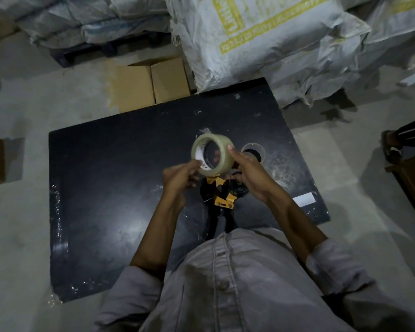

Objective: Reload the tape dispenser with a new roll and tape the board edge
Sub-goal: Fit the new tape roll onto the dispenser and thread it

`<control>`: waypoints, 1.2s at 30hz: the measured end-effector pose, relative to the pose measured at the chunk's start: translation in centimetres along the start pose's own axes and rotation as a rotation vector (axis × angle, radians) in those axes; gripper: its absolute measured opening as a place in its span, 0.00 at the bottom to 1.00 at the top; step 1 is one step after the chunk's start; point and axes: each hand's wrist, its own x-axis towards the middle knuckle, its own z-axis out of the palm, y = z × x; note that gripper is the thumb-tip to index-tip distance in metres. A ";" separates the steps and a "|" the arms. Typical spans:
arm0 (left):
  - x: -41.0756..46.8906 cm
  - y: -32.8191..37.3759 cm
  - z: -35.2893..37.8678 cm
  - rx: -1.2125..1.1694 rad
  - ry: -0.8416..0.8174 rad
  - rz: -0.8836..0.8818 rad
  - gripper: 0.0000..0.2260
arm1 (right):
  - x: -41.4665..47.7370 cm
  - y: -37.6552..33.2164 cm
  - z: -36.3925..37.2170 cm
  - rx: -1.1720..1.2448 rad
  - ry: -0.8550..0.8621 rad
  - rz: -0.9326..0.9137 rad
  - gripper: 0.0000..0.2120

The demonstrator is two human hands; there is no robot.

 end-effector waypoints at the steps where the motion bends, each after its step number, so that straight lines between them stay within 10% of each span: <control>1: -0.6 0.1 0.6 -0.003 -0.051 -0.028 0.09 | -0.5 -0.5 0.0 0.043 -0.007 -0.007 0.30; 7: -2.3 -0.5 2.7 0.120 -0.235 -0.071 0.13 | -2.7 -1.6 -1.4 0.158 0.041 -0.034 0.27; 14: -2.9 0.0 3.0 0.251 -0.335 0.402 0.15 | -3.6 -1.9 -2.4 0.261 0.092 0.024 0.17; 20: -3.0 -0.8 3.3 0.491 -0.519 0.451 0.13 | -3.1 -1.7 -3.5 0.403 0.075 0.065 0.32; 24: -3.6 -0.5 4.2 0.261 -0.428 0.339 0.12 | -3.2 -1.4 -3.4 0.323 0.025 0.072 0.16; 36: -2.3 0.3 3.5 -0.176 -0.269 -0.106 0.19 | -4.2 -0.5 -2.2 -0.030 -0.045 -0.031 0.16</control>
